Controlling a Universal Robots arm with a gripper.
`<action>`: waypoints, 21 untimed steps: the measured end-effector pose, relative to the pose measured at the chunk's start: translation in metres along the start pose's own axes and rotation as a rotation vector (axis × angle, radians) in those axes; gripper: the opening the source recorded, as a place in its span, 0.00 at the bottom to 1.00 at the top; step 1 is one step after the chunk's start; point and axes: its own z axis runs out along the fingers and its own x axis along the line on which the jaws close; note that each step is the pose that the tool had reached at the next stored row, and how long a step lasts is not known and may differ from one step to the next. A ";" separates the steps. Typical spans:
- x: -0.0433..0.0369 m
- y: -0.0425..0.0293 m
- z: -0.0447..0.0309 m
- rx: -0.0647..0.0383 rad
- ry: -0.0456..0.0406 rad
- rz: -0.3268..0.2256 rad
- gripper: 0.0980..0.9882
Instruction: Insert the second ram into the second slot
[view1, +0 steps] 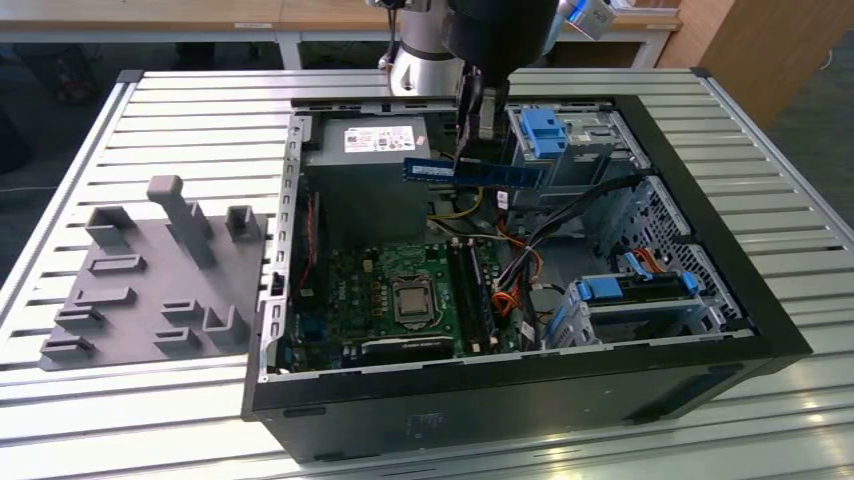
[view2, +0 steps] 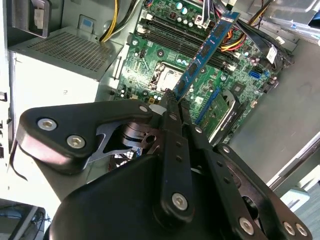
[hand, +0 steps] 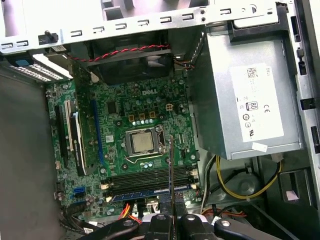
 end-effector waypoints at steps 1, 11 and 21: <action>0.0000 0.0000 0.0000 0.000 -0.0001 0.005 0.04; 0.0000 0.0000 0.0000 0.000 -0.0015 0.050 0.04; 0.0000 0.0000 0.0000 0.000 -0.0029 0.086 0.04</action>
